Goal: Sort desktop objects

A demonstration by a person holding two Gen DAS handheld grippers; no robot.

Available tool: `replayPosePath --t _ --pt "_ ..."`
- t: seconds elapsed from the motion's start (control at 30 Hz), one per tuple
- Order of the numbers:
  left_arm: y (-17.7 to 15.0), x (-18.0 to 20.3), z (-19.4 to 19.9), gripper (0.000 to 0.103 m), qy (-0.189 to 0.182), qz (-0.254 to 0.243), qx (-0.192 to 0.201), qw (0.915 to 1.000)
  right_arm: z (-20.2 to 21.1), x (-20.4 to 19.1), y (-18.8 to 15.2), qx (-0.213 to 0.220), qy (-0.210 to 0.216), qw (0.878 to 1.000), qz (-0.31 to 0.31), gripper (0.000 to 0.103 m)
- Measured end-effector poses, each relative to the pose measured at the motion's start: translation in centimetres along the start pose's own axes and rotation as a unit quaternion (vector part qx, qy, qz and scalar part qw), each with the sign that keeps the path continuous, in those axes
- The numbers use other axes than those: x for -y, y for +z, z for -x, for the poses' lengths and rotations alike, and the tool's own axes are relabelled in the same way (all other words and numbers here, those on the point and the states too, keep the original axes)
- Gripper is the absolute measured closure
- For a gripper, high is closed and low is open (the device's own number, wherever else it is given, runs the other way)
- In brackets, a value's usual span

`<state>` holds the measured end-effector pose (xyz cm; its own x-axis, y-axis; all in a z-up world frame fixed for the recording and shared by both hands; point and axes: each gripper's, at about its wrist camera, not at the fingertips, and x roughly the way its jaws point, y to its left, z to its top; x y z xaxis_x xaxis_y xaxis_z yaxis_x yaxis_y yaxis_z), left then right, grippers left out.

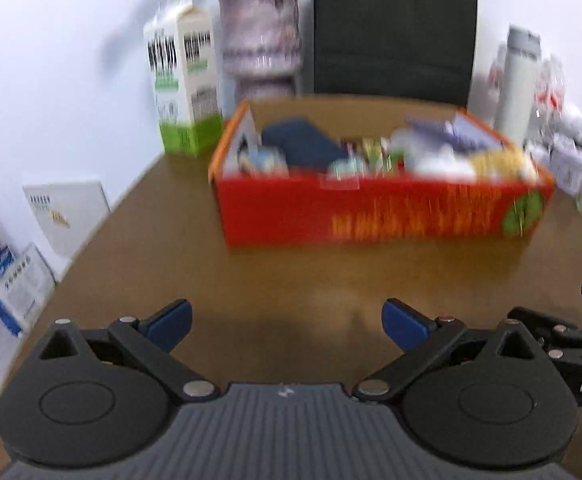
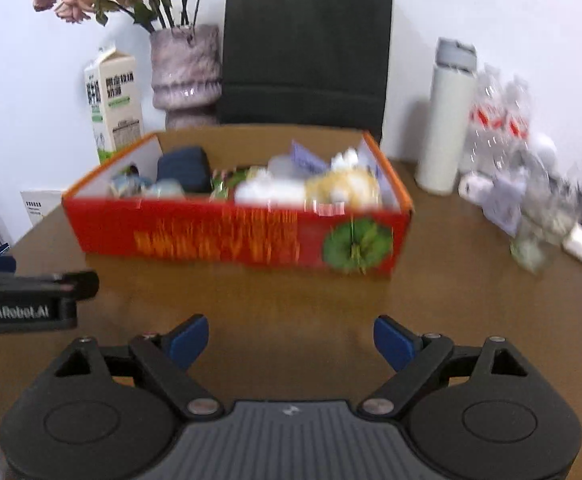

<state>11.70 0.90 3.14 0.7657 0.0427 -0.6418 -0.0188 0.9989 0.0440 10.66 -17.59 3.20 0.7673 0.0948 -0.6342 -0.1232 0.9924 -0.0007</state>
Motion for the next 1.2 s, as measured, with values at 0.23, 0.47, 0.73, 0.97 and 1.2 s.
replayPosePath --t 0.23,0.47,0.73,0.97,1.2 --pt "-4.8 -0.3 1.9 0.0 -0.011 -0.01 -0.023 0.9996 1.2 0.0 -4.8 -0.027 -0.002 1.0 -0.012 0.011" --pt "-8.0 -0.2 5.0 0.0 -0.026 -0.016 -0.008 0.9995 3.8 -0.5 -7.7 -0.011 0.002 1.0 -0.012 0.0" --pt "-10.1 -0.2 7.1 0.0 -0.026 -0.004 0.008 0.9996 6.2 -0.9 -9.5 -0.007 0.013 1.0 -0.004 0.0" --pt "-10.1 -0.1 7.1 0.0 -0.025 0.0 0.006 0.9997 6.5 -0.9 -9.7 -0.008 0.012 1.0 -0.003 0.0" --pt "-10.2 -0.2 7.1 0.0 -0.025 -0.001 0.006 0.9997 6.5 -0.9 -9.7 -0.008 0.008 1.0 -0.009 0.0"
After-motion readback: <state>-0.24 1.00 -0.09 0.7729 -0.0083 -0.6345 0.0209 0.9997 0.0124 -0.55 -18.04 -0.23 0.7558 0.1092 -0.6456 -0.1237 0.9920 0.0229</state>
